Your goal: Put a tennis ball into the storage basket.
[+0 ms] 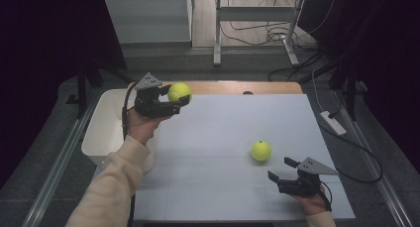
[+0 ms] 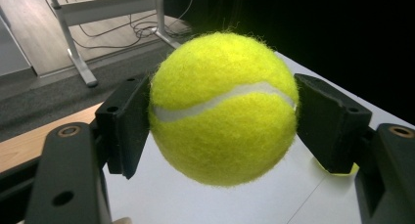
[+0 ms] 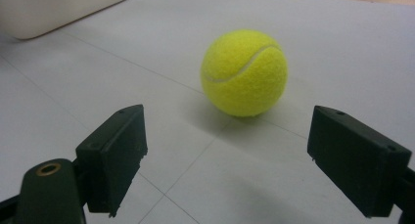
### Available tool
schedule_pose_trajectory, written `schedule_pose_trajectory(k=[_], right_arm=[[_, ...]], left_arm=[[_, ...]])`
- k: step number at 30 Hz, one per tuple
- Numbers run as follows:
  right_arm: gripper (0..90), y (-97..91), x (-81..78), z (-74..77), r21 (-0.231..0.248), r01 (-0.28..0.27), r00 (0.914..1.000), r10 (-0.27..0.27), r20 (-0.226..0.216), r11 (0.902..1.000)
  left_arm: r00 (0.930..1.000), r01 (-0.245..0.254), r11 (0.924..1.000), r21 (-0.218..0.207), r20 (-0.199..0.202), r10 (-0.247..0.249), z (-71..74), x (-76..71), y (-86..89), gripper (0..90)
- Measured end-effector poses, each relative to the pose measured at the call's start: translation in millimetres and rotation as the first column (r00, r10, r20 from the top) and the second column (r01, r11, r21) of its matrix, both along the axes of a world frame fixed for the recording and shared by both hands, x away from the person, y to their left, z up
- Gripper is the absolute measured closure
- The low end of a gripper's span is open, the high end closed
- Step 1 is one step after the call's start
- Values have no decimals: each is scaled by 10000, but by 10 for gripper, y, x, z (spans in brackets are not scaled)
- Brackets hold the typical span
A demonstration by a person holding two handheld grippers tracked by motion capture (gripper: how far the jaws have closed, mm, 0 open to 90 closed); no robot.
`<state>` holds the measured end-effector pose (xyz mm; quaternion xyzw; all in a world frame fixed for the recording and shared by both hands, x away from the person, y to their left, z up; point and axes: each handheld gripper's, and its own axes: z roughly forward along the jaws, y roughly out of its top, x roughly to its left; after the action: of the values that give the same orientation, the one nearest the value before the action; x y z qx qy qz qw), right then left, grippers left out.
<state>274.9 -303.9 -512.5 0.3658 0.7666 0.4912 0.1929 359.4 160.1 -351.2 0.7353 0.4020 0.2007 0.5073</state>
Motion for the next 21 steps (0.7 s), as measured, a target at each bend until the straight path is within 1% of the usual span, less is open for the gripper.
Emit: schedule_pose_trajectory(k=[12, 21], right_arm=[[149, 1, 1, -2, 23, -9, 10000, 9, 2, 10000], [147, 12, -3, 3, 25, -14, 10000, 14, -5, 10000]], left_arm=[[9995, -325, 9994, 98, 35, 325, 13, -26, 128, 271], [9980, -624, 9980, 79, 56, 623, 25, -33, 228, 271]])
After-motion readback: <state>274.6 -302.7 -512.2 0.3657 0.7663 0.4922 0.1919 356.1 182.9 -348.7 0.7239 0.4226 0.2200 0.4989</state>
